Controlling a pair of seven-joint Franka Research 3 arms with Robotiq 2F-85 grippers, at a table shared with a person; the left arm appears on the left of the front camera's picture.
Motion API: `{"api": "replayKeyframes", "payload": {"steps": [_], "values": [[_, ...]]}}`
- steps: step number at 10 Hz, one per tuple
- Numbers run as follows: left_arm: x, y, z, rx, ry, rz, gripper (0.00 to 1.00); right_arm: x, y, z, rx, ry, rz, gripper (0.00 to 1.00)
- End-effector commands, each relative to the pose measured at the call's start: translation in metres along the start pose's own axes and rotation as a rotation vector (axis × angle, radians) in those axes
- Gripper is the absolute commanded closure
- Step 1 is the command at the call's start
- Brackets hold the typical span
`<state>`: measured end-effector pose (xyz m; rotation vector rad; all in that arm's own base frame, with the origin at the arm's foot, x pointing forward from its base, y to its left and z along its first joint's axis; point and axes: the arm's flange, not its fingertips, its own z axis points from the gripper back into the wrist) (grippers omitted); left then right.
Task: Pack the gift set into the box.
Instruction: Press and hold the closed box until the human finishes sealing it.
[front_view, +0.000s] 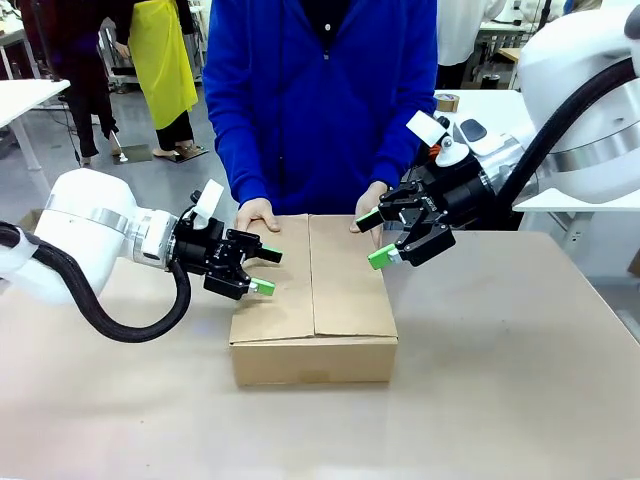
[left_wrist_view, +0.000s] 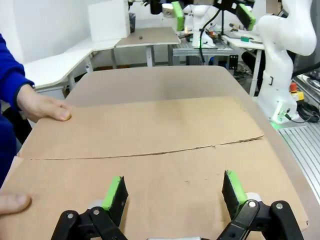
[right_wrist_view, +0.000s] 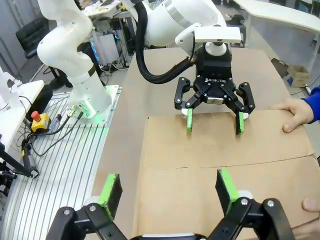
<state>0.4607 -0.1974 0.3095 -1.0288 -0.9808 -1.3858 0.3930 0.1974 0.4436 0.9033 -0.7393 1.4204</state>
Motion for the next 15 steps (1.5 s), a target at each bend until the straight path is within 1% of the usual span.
{"api": "replayKeyframes", "payload": {"steps": [1, 3, 4, 6, 7, 9, 10, 11, 12, 13, 14, 15], "values": [[0.002, 0.003, -0.005, 0.034, -0.02, -0.005, 0.0, -0.039, -0.041, -0.012, -0.065, -0.125, 0.079, 0.0], [0.001, 0.004, -0.006, 0.058, -0.024, -0.004, 0.0, -0.066, -0.063, -0.027, -0.111, -0.17, 0.096, 0.0], [0.0, 0.005, -0.006, 0.059, -0.02, 0.002, 0.0, -0.079, -0.073, -0.039, -0.097, -0.184, 0.104, 0.0], [-0.006, 0.006, -0.005, 0.065, -0.017, -0.004, 0.0, -0.093, -0.08, -0.053, -0.093, -0.182, 0.072, 0.0], [-0.011, 0.008, -0.007, 0.072, -0.022, -0.011, 0.0, -0.103, -0.087, -0.059, -0.049, -0.189, 0.038, 0.0], [-0.02, 0.007, -0.012, 0.095, 0.024, -0.024, 0.0, -0.118, -0.092, -0.06, -0.048, -0.147, 0.004, 0.0], [-0.024, 0.007, -0.012, 0.086, 0.033, -0.019, 0.0, -0.122, -0.092, -0.056, -0.085, -0.103, -0.001, 0.0], [-0.027, 0.007, -0.01, 0.067, 0.038, -0.006, 0.0, -0.125, -0.091, -0.053, -0.103, -0.084, -0.003, 0.0], [-0.028, 0.007, -0.007, 0.078, 0.033, 0.01, 0.0, -0.128, -0.09, -0.053, -0.104, -0.08, 0.003, 0.0], [-0.029, 0.009, -0.003, 0.065, 0.024, 0.043, 0.0, -0.124, -0.089, -0.057, -0.071, -0.144, -0.002, 0.0], [-0.016, 0.005, -0.004, 0.058, 0.011, -0.008, 0.0, -0.124, -0.089, -0.057, -0.071, -0.144, -0.002, 0.0], [-0.016, 0.005, -0.004, 0.058, 0.011, -0.008, 0.0, -0.124, -0.089, -0.057, -0.071, -0.144, -0.002, 0.0]]}}
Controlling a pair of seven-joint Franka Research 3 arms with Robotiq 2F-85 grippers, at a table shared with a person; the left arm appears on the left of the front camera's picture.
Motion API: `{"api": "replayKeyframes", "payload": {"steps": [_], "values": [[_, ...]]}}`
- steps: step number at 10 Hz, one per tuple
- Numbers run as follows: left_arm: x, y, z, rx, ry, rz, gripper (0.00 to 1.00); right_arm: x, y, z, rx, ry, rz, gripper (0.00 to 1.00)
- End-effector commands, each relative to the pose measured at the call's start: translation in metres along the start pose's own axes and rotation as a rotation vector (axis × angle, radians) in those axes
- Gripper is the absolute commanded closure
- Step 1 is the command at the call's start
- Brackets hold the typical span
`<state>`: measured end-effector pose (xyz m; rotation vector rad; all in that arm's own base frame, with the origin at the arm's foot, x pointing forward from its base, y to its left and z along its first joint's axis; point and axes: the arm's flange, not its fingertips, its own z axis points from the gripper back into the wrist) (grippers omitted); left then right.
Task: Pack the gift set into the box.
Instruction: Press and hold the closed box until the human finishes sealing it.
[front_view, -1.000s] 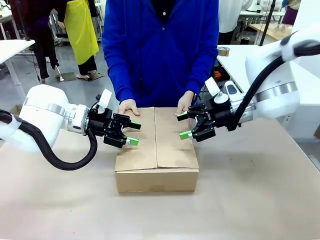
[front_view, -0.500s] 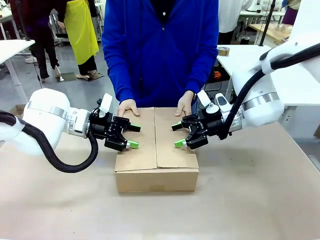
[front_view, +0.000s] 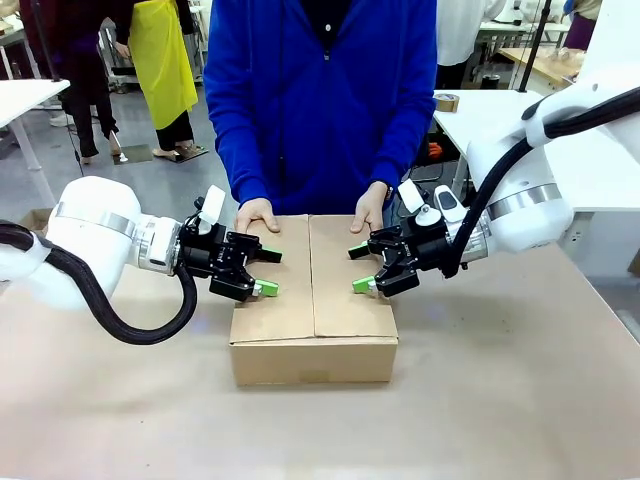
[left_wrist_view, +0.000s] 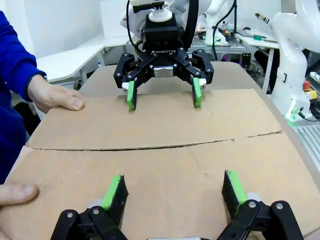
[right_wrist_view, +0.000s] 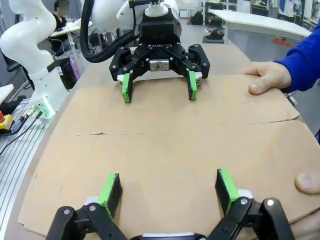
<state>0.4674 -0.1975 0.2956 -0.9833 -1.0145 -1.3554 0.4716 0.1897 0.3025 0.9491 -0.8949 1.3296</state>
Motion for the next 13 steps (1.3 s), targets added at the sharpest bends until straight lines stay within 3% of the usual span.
{"api": "replayKeyframes", "payload": {"steps": [1, 13], "values": [[-0.0022, -0.0011, -0.0004, 0.002, 0.007, -0.005, 0.0, -0.0015, 0.0006, -0.0019, 0.007, -0.003, -0.004, 0.0], [-0.0022, -0.0011, -0.0004, 0.002, 0.007, -0.005, 0.0, -0.0015, 0.0006, -0.0019, 0.007, -0.003, -0.004, 0.0]]}}
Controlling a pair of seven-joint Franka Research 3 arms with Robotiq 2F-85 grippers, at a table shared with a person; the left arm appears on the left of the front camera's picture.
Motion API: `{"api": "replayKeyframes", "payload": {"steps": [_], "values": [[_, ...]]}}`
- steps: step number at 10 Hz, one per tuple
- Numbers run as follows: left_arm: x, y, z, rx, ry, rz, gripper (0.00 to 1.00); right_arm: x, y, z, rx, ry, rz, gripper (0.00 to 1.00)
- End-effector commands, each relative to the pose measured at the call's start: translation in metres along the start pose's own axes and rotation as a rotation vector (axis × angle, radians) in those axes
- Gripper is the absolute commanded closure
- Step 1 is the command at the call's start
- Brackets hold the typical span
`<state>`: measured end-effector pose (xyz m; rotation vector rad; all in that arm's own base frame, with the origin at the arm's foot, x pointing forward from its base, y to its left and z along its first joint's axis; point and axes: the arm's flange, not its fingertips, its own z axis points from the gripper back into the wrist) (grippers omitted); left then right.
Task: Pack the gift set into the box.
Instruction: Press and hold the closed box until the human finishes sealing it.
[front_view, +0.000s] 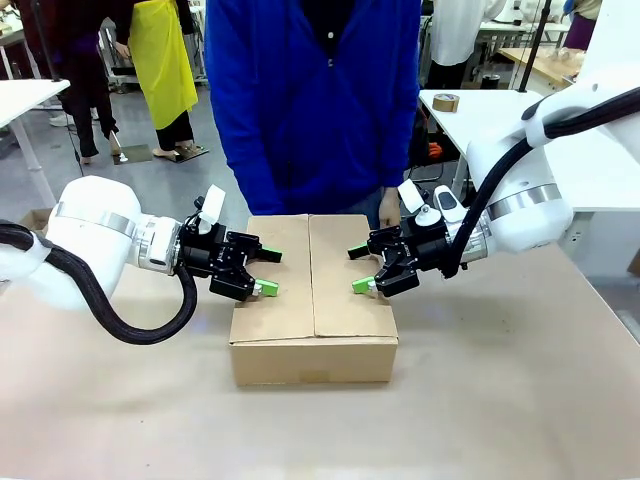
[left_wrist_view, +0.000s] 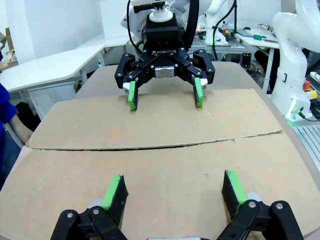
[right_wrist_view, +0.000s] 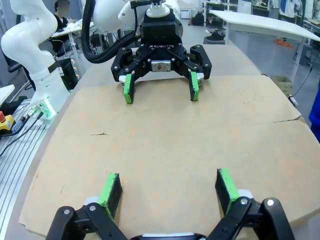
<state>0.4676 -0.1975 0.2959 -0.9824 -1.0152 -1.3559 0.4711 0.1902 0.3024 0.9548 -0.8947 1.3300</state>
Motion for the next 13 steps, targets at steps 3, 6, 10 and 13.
{"api": "replayKeyframes", "payload": {"steps": [3, 6, 10, 13], "values": [[-0.0025, -0.0013, -0.0005, 0.002, 0.007, -0.004, 0.0, -0.0016, 0.0, -0.0013, 0.003, 0.0, -0.003, 0.0], [-0.0025, -0.0013, -0.0005, 0.002, 0.007, -0.004, 0.0, -0.0016, 0.0, -0.0013, 0.003, 0.0, -0.003, 0.0], [-0.0025, -0.0013, -0.0005, 0.002, 0.007, -0.004, 0.0, -0.0016, 0.0, -0.0013, 0.003, 0.0, -0.003, 0.0], [-0.0025, -0.0013, -0.0005, 0.002, 0.007, -0.004, 0.0, -0.0016, 0.0, -0.0013, 0.003, 0.0, -0.003, 0.0]]}}
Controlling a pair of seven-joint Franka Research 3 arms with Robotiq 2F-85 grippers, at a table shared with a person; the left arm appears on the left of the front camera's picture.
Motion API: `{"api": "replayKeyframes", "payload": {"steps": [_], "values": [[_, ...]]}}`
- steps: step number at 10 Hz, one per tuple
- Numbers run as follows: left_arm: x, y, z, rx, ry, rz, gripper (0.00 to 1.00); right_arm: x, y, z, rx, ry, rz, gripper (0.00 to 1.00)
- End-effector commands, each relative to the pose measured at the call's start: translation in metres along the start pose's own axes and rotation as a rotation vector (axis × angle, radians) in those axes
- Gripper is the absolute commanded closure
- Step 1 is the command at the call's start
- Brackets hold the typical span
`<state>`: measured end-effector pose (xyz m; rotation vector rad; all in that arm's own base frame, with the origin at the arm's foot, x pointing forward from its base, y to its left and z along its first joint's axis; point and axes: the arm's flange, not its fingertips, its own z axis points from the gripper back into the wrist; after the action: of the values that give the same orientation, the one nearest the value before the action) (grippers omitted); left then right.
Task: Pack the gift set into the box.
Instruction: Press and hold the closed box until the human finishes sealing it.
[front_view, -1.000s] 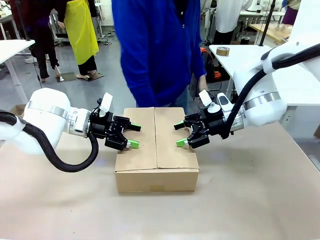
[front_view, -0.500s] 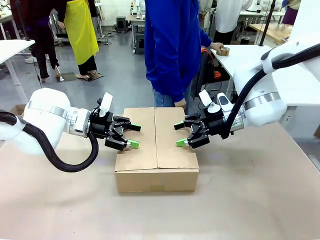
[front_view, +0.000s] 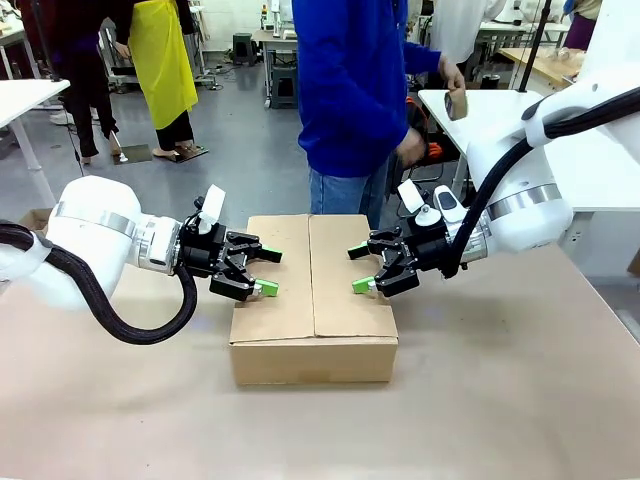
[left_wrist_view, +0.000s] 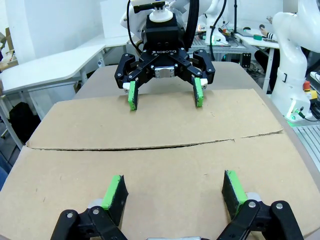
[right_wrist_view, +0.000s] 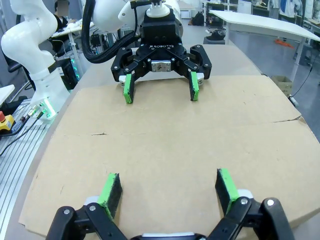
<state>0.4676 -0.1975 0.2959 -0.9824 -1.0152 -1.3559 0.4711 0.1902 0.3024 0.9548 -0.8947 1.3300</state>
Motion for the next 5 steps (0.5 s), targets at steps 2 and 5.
{"api": "replayKeyframes", "payload": {"steps": [2, 5], "values": [[-0.0025, -0.0013, -0.0005, 0.002, 0.007, -0.004, 0.0, -0.0016, 0.0, -0.0013, 0.003, 0.0, -0.003, 0.0], [-0.0025, -0.0013, -0.0005, 0.002, 0.007, -0.004, 0.0, -0.0016, 0.0, -0.0013, 0.003, 0.0, -0.003, 0.0]]}}
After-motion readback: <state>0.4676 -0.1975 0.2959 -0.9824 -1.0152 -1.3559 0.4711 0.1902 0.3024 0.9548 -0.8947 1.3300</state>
